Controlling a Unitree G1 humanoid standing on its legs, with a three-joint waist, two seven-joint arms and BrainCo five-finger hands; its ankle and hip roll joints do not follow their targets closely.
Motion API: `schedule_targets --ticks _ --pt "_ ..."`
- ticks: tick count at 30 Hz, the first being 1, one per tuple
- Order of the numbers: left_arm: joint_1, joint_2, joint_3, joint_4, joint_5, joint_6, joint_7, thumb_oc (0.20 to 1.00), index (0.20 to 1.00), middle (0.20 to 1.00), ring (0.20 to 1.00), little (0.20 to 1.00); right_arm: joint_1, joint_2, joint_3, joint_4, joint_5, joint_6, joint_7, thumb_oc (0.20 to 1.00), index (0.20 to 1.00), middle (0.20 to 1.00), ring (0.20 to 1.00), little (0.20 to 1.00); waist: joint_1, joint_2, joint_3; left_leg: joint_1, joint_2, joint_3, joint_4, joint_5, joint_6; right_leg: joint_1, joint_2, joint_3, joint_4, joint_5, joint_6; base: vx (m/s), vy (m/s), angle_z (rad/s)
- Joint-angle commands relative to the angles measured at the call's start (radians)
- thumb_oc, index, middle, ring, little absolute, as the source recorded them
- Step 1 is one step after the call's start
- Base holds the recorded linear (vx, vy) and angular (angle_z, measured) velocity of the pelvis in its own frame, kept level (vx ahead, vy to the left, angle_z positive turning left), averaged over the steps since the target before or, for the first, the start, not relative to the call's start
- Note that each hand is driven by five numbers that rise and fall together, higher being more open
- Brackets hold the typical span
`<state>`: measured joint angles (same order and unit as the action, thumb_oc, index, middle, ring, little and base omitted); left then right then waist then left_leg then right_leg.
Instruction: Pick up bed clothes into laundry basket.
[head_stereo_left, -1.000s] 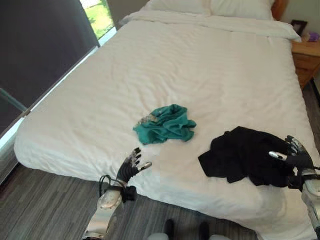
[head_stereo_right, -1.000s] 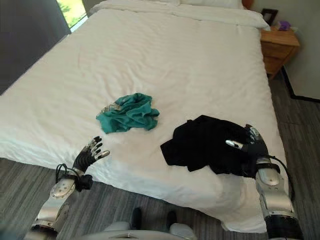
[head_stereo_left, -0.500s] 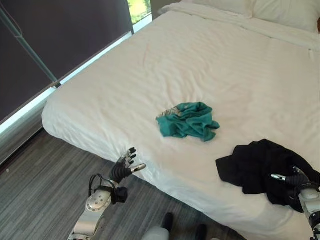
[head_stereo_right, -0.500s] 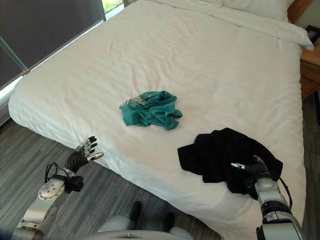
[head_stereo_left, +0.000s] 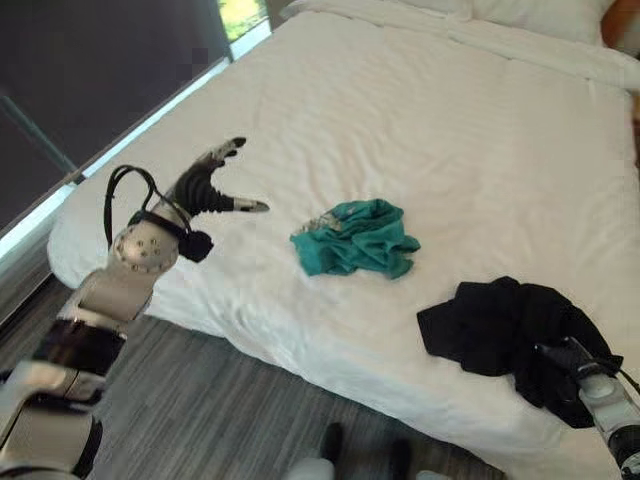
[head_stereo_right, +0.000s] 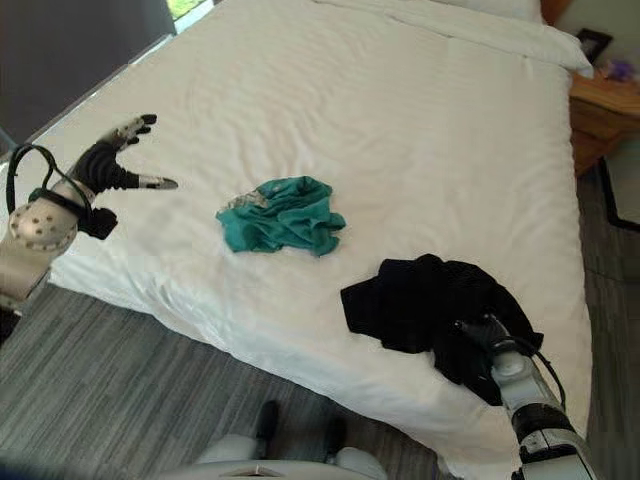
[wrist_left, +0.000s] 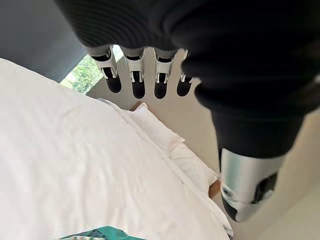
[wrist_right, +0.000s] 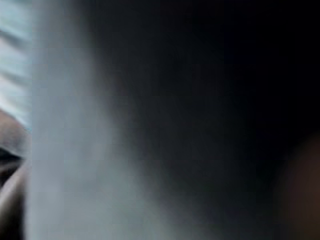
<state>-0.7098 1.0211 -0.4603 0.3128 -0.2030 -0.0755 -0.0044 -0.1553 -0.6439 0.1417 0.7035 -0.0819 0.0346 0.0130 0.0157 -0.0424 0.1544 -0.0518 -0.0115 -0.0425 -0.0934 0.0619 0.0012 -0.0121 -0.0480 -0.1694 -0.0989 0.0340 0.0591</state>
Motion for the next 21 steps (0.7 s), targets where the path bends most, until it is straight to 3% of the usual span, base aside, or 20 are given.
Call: schedule_targets --ticks 1,7,16,21 --pt "-0.045 0.004 0.085 0.097 0.041 -0.019 0.028 1.000 1.000 1.000 1.000 1.000 0.064 0.021 0.049 -0.040 -0.010 -0.002 0.047 0.200 0.200 0.200 0.200 0.200 -0.012 -0.025 0.035 -0.012 0.034 0.005 0.006 -0.033 -0.036 0.011 -0.081 -0.019 0.012 -0.008 0.111 -0.02 0.035 -0.49" --pt "-0.124 0.024 0.036 0.207 0.085 -0.007 0.035 1.000 1.000 1.000 1.000 1.000 0.131 0.024 0.024 -0.258 -0.005 -0.026 0.067 0.200 0.200 0.200 0.200 0.200 -0.049 -0.048 0.054 -0.032 0.045 0.040 0.006 -0.035 -0.036 -0.030 -0.074 0.014 0.012 0.004 0.118 -0.03 0.025 -0.19" --pt "-0.247 0.008 -0.052 0.323 0.141 0.010 0.063 1.000 1.000 1.000 1.000 1.000 0.141 0.036 0.017 -0.326 0.018 -0.045 0.053 0.200 0.200 0.200 0.200 0.200 -0.086 -0.084 0.093 -0.062 0.054 0.058 0.006 -0.028 -0.034 -0.079 -0.061 0.044 0.012 0.025 0.121 -0.03 0.010 -0.16" --pt "-0.388 -0.011 -0.163 0.428 0.218 0.028 0.088 1.000 1.000 1.000 1.000 1.000 0.118 0.035 0.040 -0.353 0.026 -0.056 0.036 0.200 0.200 0.200 0.200 0.200 -0.122 -0.123 0.131 -0.101 0.070 0.064 0.006 -0.013 -0.033 -0.135 -0.042 0.071 0.012 0.053 0.120 -0.06 -0.012 -0.09"
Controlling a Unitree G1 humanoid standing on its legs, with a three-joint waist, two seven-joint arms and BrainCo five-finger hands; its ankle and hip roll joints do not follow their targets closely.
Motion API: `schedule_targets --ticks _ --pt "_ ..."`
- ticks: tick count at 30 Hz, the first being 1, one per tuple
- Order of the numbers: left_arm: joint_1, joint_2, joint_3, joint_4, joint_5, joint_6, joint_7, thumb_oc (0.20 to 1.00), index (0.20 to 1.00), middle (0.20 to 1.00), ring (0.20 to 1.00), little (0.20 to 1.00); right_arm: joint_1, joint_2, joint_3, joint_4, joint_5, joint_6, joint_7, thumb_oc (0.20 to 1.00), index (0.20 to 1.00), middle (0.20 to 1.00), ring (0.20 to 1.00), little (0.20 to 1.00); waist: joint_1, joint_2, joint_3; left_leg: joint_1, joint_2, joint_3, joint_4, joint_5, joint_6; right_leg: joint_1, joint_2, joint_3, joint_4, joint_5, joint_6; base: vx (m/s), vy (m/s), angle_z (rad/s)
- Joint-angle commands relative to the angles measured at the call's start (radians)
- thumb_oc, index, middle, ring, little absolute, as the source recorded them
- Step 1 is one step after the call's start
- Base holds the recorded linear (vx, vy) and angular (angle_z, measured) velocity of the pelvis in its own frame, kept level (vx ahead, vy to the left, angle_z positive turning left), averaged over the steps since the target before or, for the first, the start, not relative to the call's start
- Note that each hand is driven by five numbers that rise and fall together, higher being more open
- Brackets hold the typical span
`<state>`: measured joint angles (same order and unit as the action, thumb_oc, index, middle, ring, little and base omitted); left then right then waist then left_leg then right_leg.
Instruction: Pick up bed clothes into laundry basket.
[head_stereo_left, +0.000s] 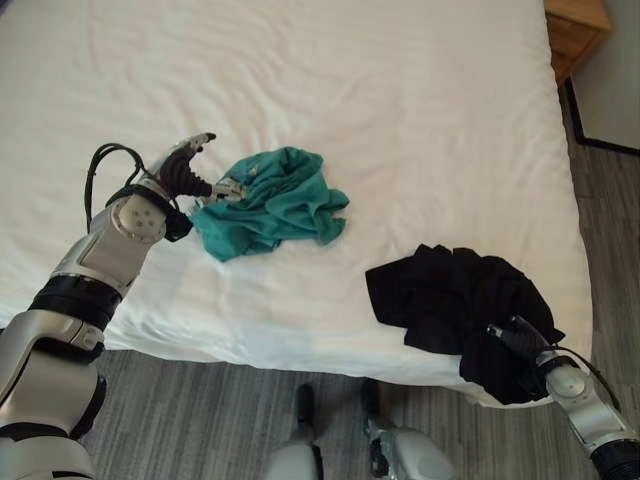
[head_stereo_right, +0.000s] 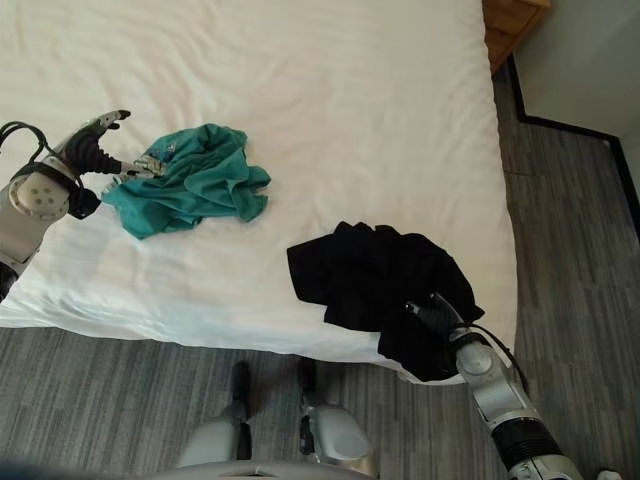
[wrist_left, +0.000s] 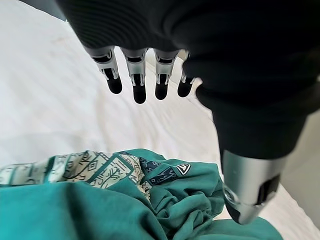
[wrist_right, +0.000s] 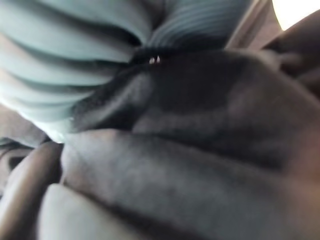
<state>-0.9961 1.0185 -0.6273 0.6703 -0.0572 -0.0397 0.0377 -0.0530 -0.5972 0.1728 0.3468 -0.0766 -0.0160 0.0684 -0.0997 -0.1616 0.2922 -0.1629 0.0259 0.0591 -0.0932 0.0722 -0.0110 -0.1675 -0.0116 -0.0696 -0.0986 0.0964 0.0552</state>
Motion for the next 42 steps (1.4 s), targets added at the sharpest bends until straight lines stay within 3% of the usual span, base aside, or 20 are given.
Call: schedule_targets --ticks 1,6,11,12,13,14,15,19,22,23,29,31,38,42 --pt "-0.126 -0.010 -0.013 0.087 0.078 -0.009 0.055 1.000 1.000 1.000 1.000 1.000 0.012 -0.009 0.010 0.006 0.024 -0.008 -0.023 0.200 0.200 0.200 0.200 0.200 -0.006 -0.011 -0.005 0.005 0.034 -0.036 0.006 -0.021 -0.021 0.012 -0.076 -0.024 0.011 -0.007 0.124 -0.03 -0.008 -0.11" --pt "-0.157 -0.040 -0.045 0.162 0.113 0.003 0.054 1.000 1.000 1.000 1.000 1.000 0.005 -0.001 0.022 0.006 0.026 -0.011 -0.035 0.200 0.200 0.200 0.200 0.200 -0.017 -0.038 0.006 -0.007 0.042 -0.029 0.006 -0.018 -0.022 -0.009 -0.065 -0.010 0.011 0.003 0.127 -0.02 -0.003 -0.13" --pt "-0.142 -0.083 -0.083 0.144 0.240 0.020 0.056 1.000 1.000 1.000 1.000 1.000 0.018 0.002 0.011 -0.007 0.016 -0.017 -0.050 0.200 0.200 0.200 0.200 0.200 -0.025 -0.058 0.023 -0.012 0.047 -0.021 0.006 -0.019 -0.022 -0.023 -0.058 -0.001 0.011 0.004 0.127 -0.02 0.002 -0.09" --pt "-0.127 -0.095 -0.096 0.143 0.285 0.024 0.046 0.815 0.815 0.815 0.815 0.815 0.020 0.000 0.006 -0.009 0.014 -0.020 -0.052 0.200 0.200 0.200 0.200 0.200 -0.025 -0.060 0.026 -0.012 0.048 -0.020 0.006 -0.019 -0.022 -0.023 -0.057 -0.001 0.011 0.002 0.127 -0.02 0.001 -0.05" --pt "-0.110 -0.107 -0.097 0.135 0.315 0.030 0.050 0.448 0.448 0.448 0.448 0.448 0.022 -0.003 0.001 -0.016 0.011 -0.022 -0.054 0.200 0.200 0.200 0.200 0.200 -0.025 -0.061 0.030 -0.012 0.048 -0.020 0.006 -0.020 -0.021 -0.024 -0.056 0.001 0.011 0.001 0.126 -0.02 -0.002 -0.03" --pt "-0.089 -0.124 -0.085 0.137 0.325 0.031 0.054 0.222 0.222 0.222 0.222 0.222 0.024 -0.005 -0.003 -0.019 0.011 -0.025 -0.056 0.200 0.200 0.200 0.200 0.200 -0.023 -0.061 0.032 -0.011 0.047 -0.021 0.006 -0.020 -0.021 -0.024 -0.056 0.000 0.011 0.000 0.125 0.00 0.000 0.00" --pt "-0.026 -0.164 -0.056 0.128 0.338 0.033 0.049 0.200 0.200 0.200 0.200 0.200 0.027 -0.006 -0.010 -0.030 0.010 -0.027 -0.061 0.200 0.200 0.200 0.200 0.200 -0.018 -0.062 0.039 -0.012 0.047 -0.025 0.006 -0.020 -0.020 -0.023 -0.056 0.000 0.011 -0.003 0.122 0.00 0.000 0.00" --pt "0.117 -0.209 0.035 0.066 0.324 0.031 0.048 0.200 0.200 0.200 0.200 0.200 0.041 -0.006 -0.028 -0.039 0.007 -0.024 -0.063 0.200 0.200 0.200 0.200 0.200 -0.006 -0.053 0.043 -0.006 0.044 -0.029 0.006 -0.023 -0.018 -0.016 -0.057 -0.005 0.011 -0.010 0.118 0.00 0.000 0.00" --pt "0.330 -0.250 0.185 -0.045 0.238 0.021 0.048 0.200 0.200 0.200 0.200 0.200 0.065 0.004 -0.063 -0.054 -0.001 -0.014 -0.064 0.200 0.200 0.200 0.200 0.200 0.016 -0.041 0.045 0.003 0.039 -0.034 0.006 -0.027 -0.017 -0.003 -0.062 -0.012 0.011 -0.018 0.112 0.00 0.000 -0.01" --pt "0.502 -0.303 0.314 -0.123 0.137 0.007 0.060 0.200 0.200 0.200 0.200 0.200 0.082 0.032 -0.095 -0.055 0.023 -0.005 -0.062 0.200 0.200 0.200 0.200 0.200 0.033 -0.024 0.044 0.012 0.034 -0.041 0.006 -0.030 -0.015 0.011 -0.066 -0.019 0.011 -0.025 0.107 0.03 0.005 -0.04" --pt "0.866 -0.475 0.558 -0.339 -0.198 -0.055 0.051 0.200 0.200 0.200 0.200 0.200 0.101 0.189 -0.192 -0.096 0.412 -0.041 -0.034 0.200 0.200 0.200 0.200 0.200 0.081 0.029 -0.001 0.049 0.012 -0.061 0.006 -0.037 -0.012 0.066 -0.083 -0.042 0.011 -0.043 0.096 0.05 0.001 0.12" --pt "0.986 -0.519 0.639 -0.445 -0.298 -0.071 0.028 0.200 0.200 0.200 0.200 0.200 0.117 0.221 -0.219 -0.177 0.536 -0.054 -0.015 0.200 0.200 0.200 0.200 0.200 0.098 0.050 -0.047 0.071 0.004 -0.069 0.006 -0.042 -0.011 0.100 -0.089 -0.054 0.011 -0.053 0.094 0.08 -0.015 0.23" --pt "1.070 -0.584 0.732 -0.649 -0.358 -0.090 0.011 0.200 0.200 0.200 0.200 0.200 0.135 0.275 -0.256 -0.371 0.662 -0.042 0.008 0.200 0.200 0.200 0.200 0.200 0.133 0.101 -0.154 0.161 -0.009 -0.082 0.006 -0.064 -0.002 0.188 -0.121 -0.100 0.064 -0.094 0.092 0.05 0.001 0.28" --pt "1.114 -0.621 0.758 -0.682 -0.361 -0.089 -0.001 0.200 0.200 0.200 0.200 0.200 0.152 0.282 -0.273 -0.440 0.659 -0.029 0.027 0.200 0.200 0.200 0.200 0.200 0.142 0.108 -0.187 0.192 -0.011 -0.070 0.006 -0.076 0.002 0.216 -0.131 -0.112 0.074 -0.107 0.094 0.02 0.002 -0.08"
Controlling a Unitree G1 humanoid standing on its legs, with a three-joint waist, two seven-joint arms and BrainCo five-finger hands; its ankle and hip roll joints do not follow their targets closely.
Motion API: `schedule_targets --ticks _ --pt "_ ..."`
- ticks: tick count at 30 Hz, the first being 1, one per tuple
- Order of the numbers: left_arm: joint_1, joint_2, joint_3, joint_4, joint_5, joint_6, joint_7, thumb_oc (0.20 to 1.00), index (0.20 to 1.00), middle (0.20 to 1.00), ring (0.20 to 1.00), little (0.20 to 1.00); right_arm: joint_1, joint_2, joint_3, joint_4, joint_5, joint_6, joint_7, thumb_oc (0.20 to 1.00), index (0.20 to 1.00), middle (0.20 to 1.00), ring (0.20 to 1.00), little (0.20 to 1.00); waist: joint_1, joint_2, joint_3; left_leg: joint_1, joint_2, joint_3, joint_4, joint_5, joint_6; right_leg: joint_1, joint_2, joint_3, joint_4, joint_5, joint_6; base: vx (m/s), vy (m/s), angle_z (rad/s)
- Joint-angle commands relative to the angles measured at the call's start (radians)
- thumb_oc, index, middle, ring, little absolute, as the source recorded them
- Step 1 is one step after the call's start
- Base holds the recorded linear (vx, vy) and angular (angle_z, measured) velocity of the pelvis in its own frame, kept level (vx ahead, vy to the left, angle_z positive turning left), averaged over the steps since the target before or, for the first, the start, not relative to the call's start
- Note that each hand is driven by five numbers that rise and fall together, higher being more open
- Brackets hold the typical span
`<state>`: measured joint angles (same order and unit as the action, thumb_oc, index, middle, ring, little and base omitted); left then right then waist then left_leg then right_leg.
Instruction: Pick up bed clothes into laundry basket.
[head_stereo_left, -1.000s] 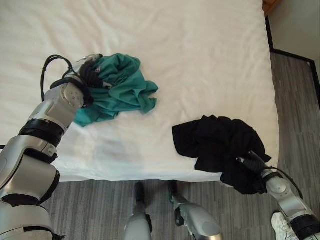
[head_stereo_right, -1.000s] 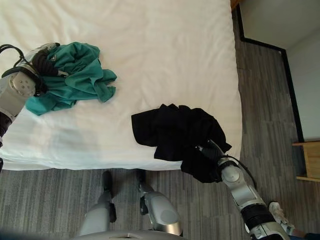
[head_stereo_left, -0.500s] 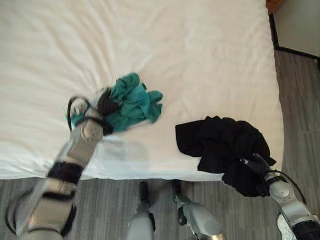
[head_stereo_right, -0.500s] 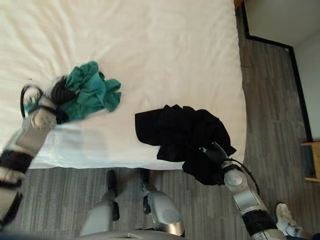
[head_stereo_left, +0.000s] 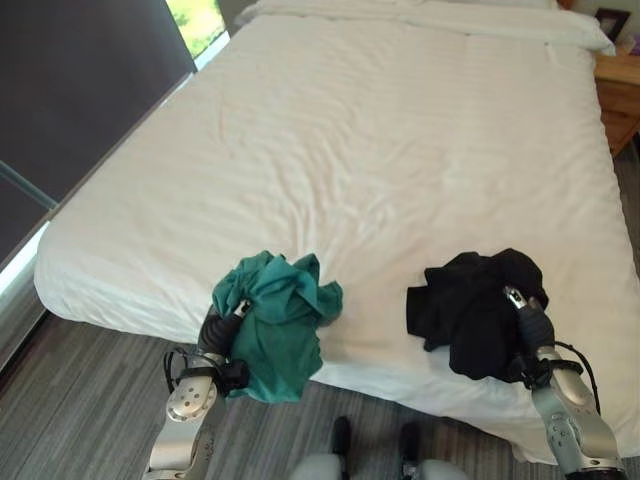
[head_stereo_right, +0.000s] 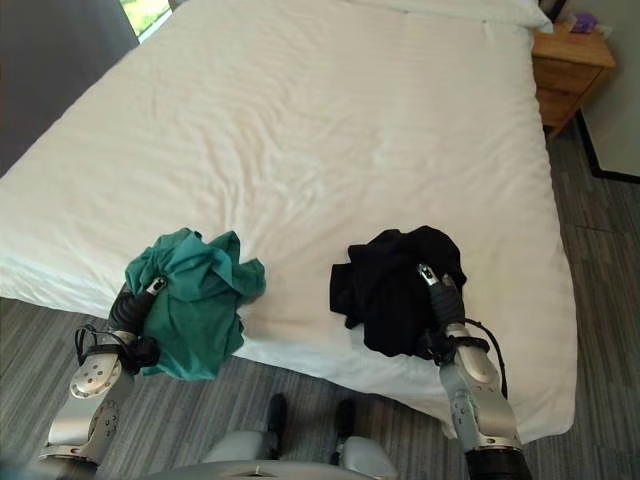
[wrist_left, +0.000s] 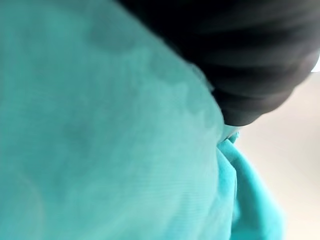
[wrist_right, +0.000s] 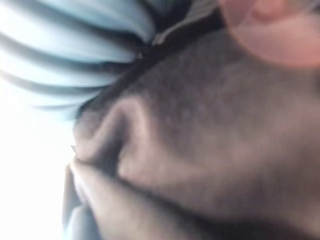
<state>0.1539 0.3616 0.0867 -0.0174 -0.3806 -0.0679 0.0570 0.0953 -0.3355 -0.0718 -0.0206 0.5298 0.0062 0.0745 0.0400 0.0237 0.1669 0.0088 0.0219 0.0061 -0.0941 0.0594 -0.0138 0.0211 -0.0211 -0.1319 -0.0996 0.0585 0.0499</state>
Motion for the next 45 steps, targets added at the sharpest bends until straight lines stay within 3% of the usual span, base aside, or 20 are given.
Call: schedule_targets --ticks 1,8,9,14,15,16,17,18,20,22,25,26,27,28,33,35,38,39,43,45 --pt "-0.020 0.026 0.048 -0.001 -0.036 -0.058 -0.026 0.200 0.200 0.200 0.200 0.200 0.013 0.022 -0.030 -0.084 0.047 -0.046 0.029 0.200 0.200 0.200 0.200 0.200 0.003 -0.076 -0.068 0.024 -0.008 -0.015 0.007 -0.065 0.006 0.033 -0.123 -0.052 0.075 -0.071 0.099 0.01 -0.003 -0.11" --pt "0.030 0.009 0.059 -0.013 -0.028 -0.044 -0.054 0.200 0.200 0.200 0.200 0.200 0.072 0.034 -0.035 -0.082 0.031 -0.015 0.051 0.200 0.200 0.200 0.200 0.200 0.007 -0.078 -0.098 0.038 -0.004 -0.015 0.007 -0.072 0.003 0.060 -0.120 -0.064 0.062 -0.080 0.095 0.01 -0.003 -0.02" --pt "0.104 -0.091 0.123 0.103 0.015 -0.004 0.148 0.200 0.200 0.200 0.200 0.200 0.079 0.052 -0.162 0.090 -0.075 -0.026 -0.125 0.200 0.200 0.200 0.200 0.200 -0.091 -0.036 -0.008 0.056 0.041 0.052 0.013 -0.065 -0.032 0.002 -0.156 -0.025 0.128 -0.069 0.080 0.00 0.000 0.00" --pt "0.095 -0.079 0.142 0.094 0.027 -0.008 0.170 0.200 0.200 0.200 0.200 0.200 0.082 0.055 -0.174 0.091 -0.057 -0.039 -0.142 0.200 0.200 0.200 0.200 0.200 -0.094 -0.043 -0.006 0.071 0.054 0.054 0.026 -0.073 -0.036 0.012 -0.148 -0.007 0.141 -0.083 0.074 0.00 -0.040 -0.06" --pt "0.056 -0.046 0.156 0.083 0.043 -0.021 0.183 0.200 0.200 0.200 0.200 0.200 0.070 0.036 -0.187 0.088 -0.060 -0.048 -0.145 0.200 0.200 0.200 0.200 0.200 -0.102 -0.050 0.007 0.041 0.066 0.062 0.118 -0.093 -0.044 0.006 -0.150 0.007 0.151 -0.084 0.071 -0.09 -0.090 -0.19" --pt "0.030 -0.021 0.169 0.062 0.055 -0.030 0.191 0.200 0.200 0.200 0.200 0.200 0.054 0.016 -0.190 0.091 -0.064 -0.055 -0.147 0.200 0.200 0.200 0.200 0.200 -0.102 -0.058 0.023 0.014 0.066 0.040 0.188 -0.119 -0.049 -0.005 -0.147 0.023 0.152 -0.082 0.064 -0.19 -0.044 -0.25" --pt "-0.026 0.007 0.179 0.040 0.058 -0.055 0.223 0.200 0.200 0.200 0.200 0.200 0.009 -0.023 -0.171 0.114 -0.062 -0.072 -0.157 0.200 0.200 0.200 0.200 0.200 -0.087 -0.068 0.044 -0.016 0.018 -0.109 0.257 -0.158 -0.065 -0.037 -0.134 0.096 0.156 -0.068 0.056 -0.17 0.052 -0.72" --pt "-0.043 0.003 0.205 0.012 0.058 -0.071 0.243 0.200 0.200 0.200 0.200 0.200 -0.013 -0.032 -0.163 0.127 -0.052 -0.081 -0.165 0.200 0.200 0.200 0.200 0.200 -0.073 -0.076 0.040 -0.003 -0.064 -0.294 0.290 -0.205 -0.045 -0.092 -0.103 0.214 0.166 -0.031 0.063 -0.18 0.127 -1.57" --pt "-0.044 0.003 0.223 -0.005 0.054 -0.086 0.246 0.200 0.200 0.200 0.200 0.200 -0.005 -0.020 -0.179 0.114 -0.046 -0.085 -0.163 0.200 0.200 0.200 0.200 0.200 -0.082 -0.077 0.034 0.016 -0.094 -0.357 0.259 -0.224 -0.019 -0.128 -0.084 0.287 0.138 0.021 0.081 -0.12 0.180 -2.58" --pt "-0.063 0.030 0.220 -0.014 0.051 -0.095 0.232 0.200 0.200 0.200 0.200 0.200 0.018 0.001 -0.212 0.119 -0.052 -0.085 -0.177 0.200 0.200 0.200 0.200 0.200 -0.109 -0.076 0.023 0.041 -0.077 -0.307 0.109 -0.176 0.004 -0.186 -0.086 0.318 0.074 0.104 0.116 -0.20 0.253 -2.14" --pt "-0.070 0.074 0.239 -0.033 0.075 -0.103 0.228 0.200 0.200 0.200 0.200 0.200 0.023 0.030 -0.228 0.102 -0.056 -0.093 -0.187 0.200 0.200 0.200 0.200 0.200 -0.116 -0.095 0.056 0.024 -0.070 -0.180 0.068 -0.146 0.023 -0.261 -0.086 0.285 0.028 0.189 0.168 -0.30 0.182 -1.37" --pt "-0.077 0.088 0.245 -0.035 0.081 -0.108 0.235 0.200 0.200 0.200 0.200 0.200 0.024 0.045 -0.225 0.088 -0.052 -0.098 -0.188 0.200 0.200 0.200 0.200 0.200 -0.104 -0.091 0.069 0.003 -0.053 -0.124 0.070 -0.130 0.017 -0.262 -0.096 0.181 0.034 0.143 0.156 -0.46 0.030 -1.65" --pt "-0.079 0.097 0.258 -0.036 0.088 -0.111 0.239 0.200 0.200 0.200 0.200 0.200 0.019 0.055 -0.214 0.082 -0.048 -0.113 -0.187 0.200 0.200 0.200 0.200 0.200 -0.069 -0.076 0.078 -0.018 -0.018 -0.037 0.072 -0.110 -0.004 -0.240 -0.157 -0.033 0.055 0.096 0.141 -0.50 0.068 -2.94" --pt "-0.043 0.071 0.288 -0.039 0.087 -0.111 0.242 0.200 0.200 0.200 0.200 0.200 0.023 0.062 -0.203 0.073 -0.066 -0.110 -0.177 0.200 0.200 0.200 0.200 0.200 -0.047 -0.058 0.074 -0.016 0.019 0.072 0.057 -0.093 -0.009 -0.174 -0.203 -0.191 0.119 0.041 0.110 -0.45 0.099 -3.20" --pt "-0.021 0.032 0.299 -0.036 0.070 -0.100 0.239 0.200 0.200 0.200 0.200 0.200 0.012 0.066 -0.202 0.059 -0.096 -0.106 -0.181 0.200 0.200 0.200 0.200 0.200 -0.022 -0.044 0.056 0.005 0.045 0.242 0.051 -0.085 0.005 -0.092 -0.223 -0.207 0.254 -0.033 0.097 -0.21 0.057 -1.95" --pt "-0.019 0.029 0.301 -0.038 0.072 -0.087 0.232 0.200 0.200 0.200 0.200 0.200 -0.005 0.066 -0.182 0.061 -0.106 -0.103 -0.182 0.200 0.200 0.200 0.200 0.200 0.002 -0.046 0.048 0.005 0.071 0.332 0.069 -0.083 -0.006 -0.052 -0.241 -0.272 0.250 -0.043 0.100 -0.08 -0.088 -1.95" --pt "-0.010 0.035 0.305 -0.052 0.089 -0.076 0.204 0.200 0.200 0.200 0.200 0.200 -0.002 0.052 -0.166 0.056 -0.141 -0.079 -0.166 0.200 0.200 0.200 0.200 0.200 0.012 -0.060 0.026 0.011 0.092 0.371 0.078 -0.098 -0.025 -0.004 -0.207 -0.256 0.168 -0.065 0.116 0.02 -0.213 -0.81" --pt "-0.020 0.029 0.297 -0.053 0.088 -0.077 0.196 0.200 0.200 0.200 0.200 0.200 0.020 0.052 -0.166 0.047 -0.134 -0.075 -0.159 0.200 0.200 0.200 0.200 0.200 -0.002 -0.066 0.023 0.013 0.109 0.378 0.084 -0.087 -0.041 0.006 -0.168 -0.222 0.102 -0.076 0.099 0.04 -0.265 -0.51" --pt "-0.050 0.010 0.261 -0.041 0.066 -0.079 0.198 0.200 0.200 0.200 0.200 0.200 0.040 0.051 -0.172 0.043 -0.116 -0.079 -0.163 0.200 0.200 0.200 0.200 0.200 -0.024 -0.067 0.030 0.002 0.141 0.362 0.122 -0.075 -0.064 0.016 -0.126 -0.192 0.079 -0.088 0.077 0.03 -0.265 -0.19" --pt "-0.066 -0.022 0.210 -0.027 0.039 -0.072 0.176 0.200 0.200 0.200 0.200 0.200 0.048 0.036 -0.179 0.036 -0.100 -0.082 -0.168 0.200 0.200 0.200 0.200 0.200 -0.044 -0.079 0.048 -0.030 0.192 0.356 0.224 -0.056 -0.072 0.032 -0.093 -0.189 0.077 -0.103 0.036 0.06 -0.353 0.19"
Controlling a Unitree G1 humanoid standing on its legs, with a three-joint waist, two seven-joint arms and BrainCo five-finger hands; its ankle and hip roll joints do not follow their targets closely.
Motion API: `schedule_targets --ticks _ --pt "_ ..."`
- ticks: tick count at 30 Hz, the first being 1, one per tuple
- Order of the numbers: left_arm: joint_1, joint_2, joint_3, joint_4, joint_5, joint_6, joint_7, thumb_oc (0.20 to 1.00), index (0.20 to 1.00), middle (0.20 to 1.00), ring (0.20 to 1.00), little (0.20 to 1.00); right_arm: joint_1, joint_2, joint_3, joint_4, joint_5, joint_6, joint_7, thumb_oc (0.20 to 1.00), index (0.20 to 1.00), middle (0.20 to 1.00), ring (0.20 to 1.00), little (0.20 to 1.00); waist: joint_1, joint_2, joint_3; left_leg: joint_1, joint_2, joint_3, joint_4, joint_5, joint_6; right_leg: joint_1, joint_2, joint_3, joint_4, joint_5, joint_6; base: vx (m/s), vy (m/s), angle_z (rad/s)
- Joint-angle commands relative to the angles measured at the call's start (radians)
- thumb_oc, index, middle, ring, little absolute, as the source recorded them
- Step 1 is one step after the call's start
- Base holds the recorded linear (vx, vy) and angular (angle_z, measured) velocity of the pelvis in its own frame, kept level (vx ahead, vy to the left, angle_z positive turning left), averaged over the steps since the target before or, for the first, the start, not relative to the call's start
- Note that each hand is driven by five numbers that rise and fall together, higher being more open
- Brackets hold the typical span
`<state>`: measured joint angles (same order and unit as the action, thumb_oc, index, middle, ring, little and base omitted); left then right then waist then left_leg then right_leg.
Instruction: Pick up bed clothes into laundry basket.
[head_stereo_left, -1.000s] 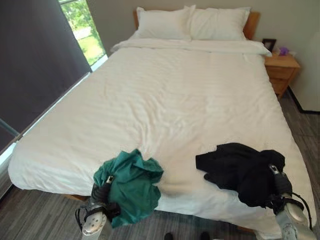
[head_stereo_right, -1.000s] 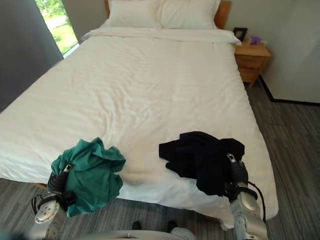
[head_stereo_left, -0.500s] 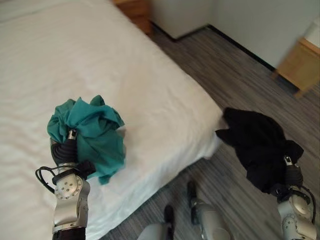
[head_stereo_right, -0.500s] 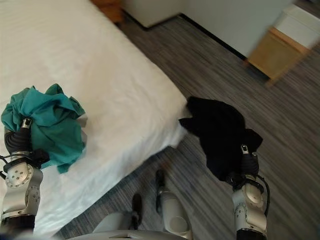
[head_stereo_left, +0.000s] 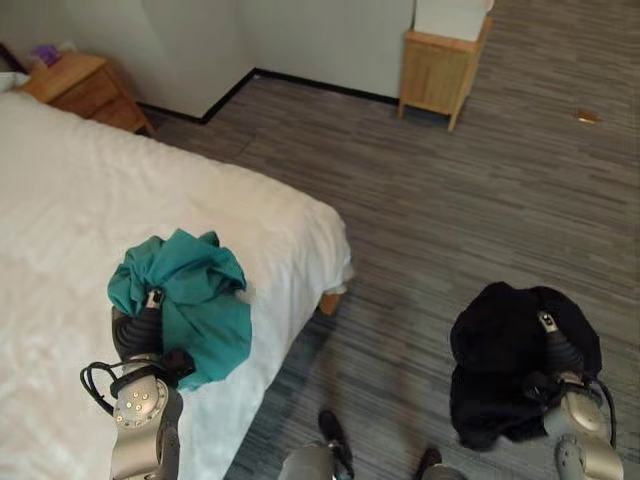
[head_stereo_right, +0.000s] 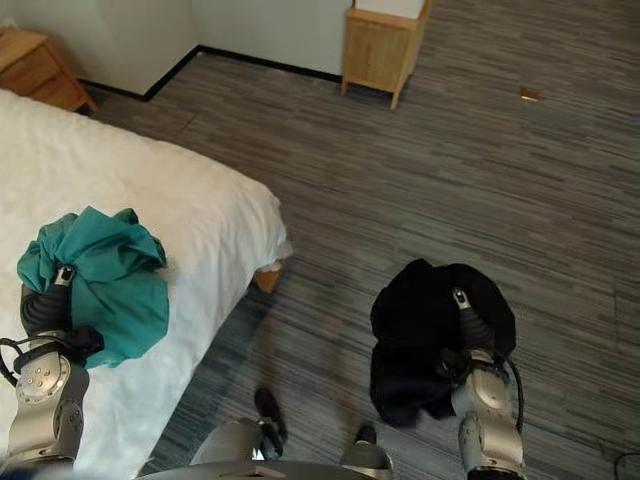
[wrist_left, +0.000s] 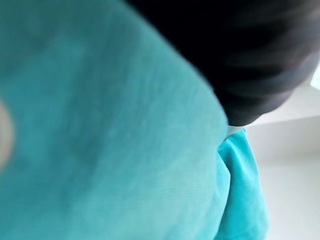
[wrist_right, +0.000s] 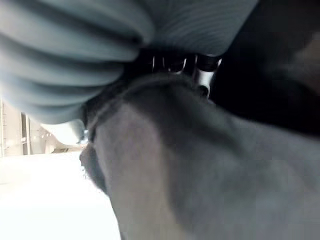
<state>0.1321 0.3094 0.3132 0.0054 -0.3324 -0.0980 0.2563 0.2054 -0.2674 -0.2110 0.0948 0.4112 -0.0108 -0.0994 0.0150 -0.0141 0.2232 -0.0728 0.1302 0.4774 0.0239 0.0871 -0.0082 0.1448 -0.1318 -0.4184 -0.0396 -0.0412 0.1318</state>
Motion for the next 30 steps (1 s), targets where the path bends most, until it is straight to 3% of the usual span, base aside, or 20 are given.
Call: schedule_targets --ticks 1,2,3,4,7,10,14,21,24,25,26,27,28,29,30 --pt "-0.055 0.011 -0.061 -0.033 -0.026 -0.035 -0.031 0.200 0.200 0.200 0.200 0.200 -0.063 -0.051 -0.037 -0.076 0.026 -0.066 -0.003 0.200 0.200 0.200 0.200 0.200 0.003 -0.044 0.009 -0.002 0.064 -0.263 0.186 -0.045 -0.084 -0.080 0.034 0.132 0.014 -0.011 -0.067 0.07 -0.215 -0.17" --pt "-0.057 0.011 -0.062 -0.032 -0.026 -0.035 -0.030 0.200 0.200 0.200 0.200 0.200 -0.063 -0.051 -0.039 -0.075 0.026 -0.066 -0.003 0.200 0.200 0.200 0.200 0.200 0.001 -0.042 0.009 -0.008 0.065 -0.268 0.192 -0.047 -0.084 -0.079 0.035 0.128 0.014 -0.012 -0.068 0.04 -0.155 -0.57" --pt "-0.057 0.001 -0.072 -0.025 -0.037 -0.030 -0.036 0.200 0.200 0.200 0.200 0.200 -0.068 -0.058 -0.039 -0.066 0.029 -0.065 -0.005 0.200 0.200 0.200 0.200 0.200 0.015 -0.051 0.011 -0.038 0.004 -0.349 0.194 -0.068 -0.076 -0.075 0.033 0.138 0.003 -0.008 -0.074 0.09 -0.146 -0.86" --pt "-0.044 -0.017 -0.088 -0.018 -0.048 -0.024 -0.048 0.200 0.200 0.200 0.200 0.200 -0.074 -0.054 -0.030 -0.051 0.039 -0.064 -0.001 0.200 0.200 0.200 0.200 0.200 0.042 -0.059 0.010 -0.075 -0.099 -0.467 0.139 -0.101 -0.068 -0.063 0.046 0.169 -0.019 -0.003 -0.069 0.13 -0.168 -0.59" --pt "-0.029 -0.017 -0.088 -0.014 -0.042 -0.026 -0.055 0.200 0.200 0.200 0.200 0.200 -0.059 -0.057 -0.033 -0.041 0.035 -0.064 0.001 0.200 0.200 0.200 0.200 0.200 0.041 -0.048 -0.006 -0.092 -0.090 -0.463 0.063 -0.033 -0.073 -0.052 0.060 0.178 -0.038 0.002 -0.062 0.14 -0.050 -0.53" --pt "-0.031 -0.010 -0.081 -0.010 -0.043 -0.028 -0.047 0.200 0.200 0.200 0.200 0.200 -0.067 -0.066 -0.023 -0.037 0.028 -0.066 -0.002 0.200 0.200 0.200 0.200 0.200 0.050 -0.045 -0.006 -0.096 -0.128 -0.515 0.078 -0.045 -0.069 -0.050 0.066 0.206 -0.041 0.003 -0.066 0.06 0.019 -0.20" --pt "-0.024 0.005 -0.041 -0.024 -0.016 -0.046 -0.011 0.200 0.200 0.200 0.200 0.200 -0.060 -0.045 -0.010 -0.036 0.029 -0.074 -0.001 0.200 0.200 0.200 0.200 0.200 0.029 -0.015 -0.028 0.000 -0.110 -0.454 -0.034 -0.040 -0.055 -0.048 0.067 0.209 -0.045 0.006 -0.052 0.05 0.131 -0.19" --pt "0.024 -0.004 0.050 -0.020 -0.016 -0.059 0.027 0.200 0.200 0.200 0.200 0.200 -0.047 -0.024 -0.024 -0.030 0.021 -0.058 0.011 0.200 0.200 0.200 0.200 0.200 0.038 -0.010 -0.043 0.049 -0.124 -0.424 -0.065 -0.056 -0.040 -0.028 0.034 0.196 -0.027 -0.007 -0.041 0.08 0.106 -0.16" --pt "0.026 0.005 0.061 0.021 -0.026 -0.045 0.055 0.200 0.200 0.200 0.200 0.200 -0.056 0.007 -0.031 -0.053 0.053 -0.075 0.005 0.200 0.200 0.200 0.200 0.200 0.040 0.025 -0.039 0.072 -0.147 -0.447 -0.071 -0.077 -0.002 -0.085 -0.027 0.202 0.192 -0.051 -0.025 0.11 0.255 0.08" --pt "0.012 0.030 0.060 0.031 -0.020 -0.041 0.066 0.200 0.200 0.200 0.200 0.200 -0.064 0.007 -0.012 -0.058 0.048 -0.077 0.003 0.200 0.200 0.200 0.200 0.200 0.028 0.030 0.000 0.101 -0.159 -0.446 -0.072 -0.093 0.029 -0.194 -0.082 0.202 0.431 0.039 -0.006 0.06 0.266 0.21" --pt "0.005 0.043 0.052 0.031 -0.009 -0.039 0.066 0.200 0.200 0.200 0.200 0.200 -0.063 0.008 0.001 -0.052 0.037 -0.073 0.002 0.200 0.200 0.200 0.200 0.200 0.019 0.036 0.017 0.112 -0.156 -0.444 -0.072 -0.097 0.041 -0.243 -0.073 0.224 0.521 0.069 -0.004 0.05 0.186 0.17" --pt "-0.007 0.057 0.043 0.034 -0.005 -0.039 0.064 0.200 0.200 0.200 0.200 0.200 -0.064 0.007 0.003 -0.043 0.034 -0.069 0.004 0.200 0.200 0.200 0.200 0.200 -0.003 0.040 0.031 0.121 -0.149 -0.466 -0.076 -0.095 0.047 -0.322 0.001 0.283 0.577 0.067 -0.006 0.12 0.062 0.11" --pt "-0.015 0.064 0.037 0.036 -0.001 -0.041 0.061 0.200 0.200 0.200 0.200 0.200 -0.055 0.006 -0.003 -0.040 0.035 -0.066 0.007 0.200 0.200 0.200 0.200 0.200 -0.024 0.043 0.037 0.141 -0.149 -0.486 -0.088 -0.099 0.045 -0.383 0.062 0.317 0.572 0.051 -0.006 0.25 0.006 0.19" --pt "-0.031 0.067 0.028 0.028 -0.004 -0.044 0.049 0.200 0.200 0.200 0.200 0.200 -0.043 0.012 -0.021 -0.037 0.051 -0.071 0.007 0.200 0.200 0.200 0.200 0.200 -0.050 0.035 0.036 0.164 -0.163 -0.499 -0.103 -0.114 0.041 -0.411 0.106 0.333 0.481 0.026 -0.012 0.31 -0.018 0.42" --pt "-0.032 0.068 0.029 0.024 -0.009 -0.046 0.045 0.200 0.200 0.200 0.200 0.200 -0.034 0.013 -0.025 -0.043 0.061 -0.070 0.008 0.200 0.200 0.200 0.200 0.200 -0.056 0.036 0.030 0.168 -0.161 -0.503 -0.107 -0.118 0.035 -0.396 0.106 0.320 0.411 0.033 -0.017 0.41 -0.071 0.60"
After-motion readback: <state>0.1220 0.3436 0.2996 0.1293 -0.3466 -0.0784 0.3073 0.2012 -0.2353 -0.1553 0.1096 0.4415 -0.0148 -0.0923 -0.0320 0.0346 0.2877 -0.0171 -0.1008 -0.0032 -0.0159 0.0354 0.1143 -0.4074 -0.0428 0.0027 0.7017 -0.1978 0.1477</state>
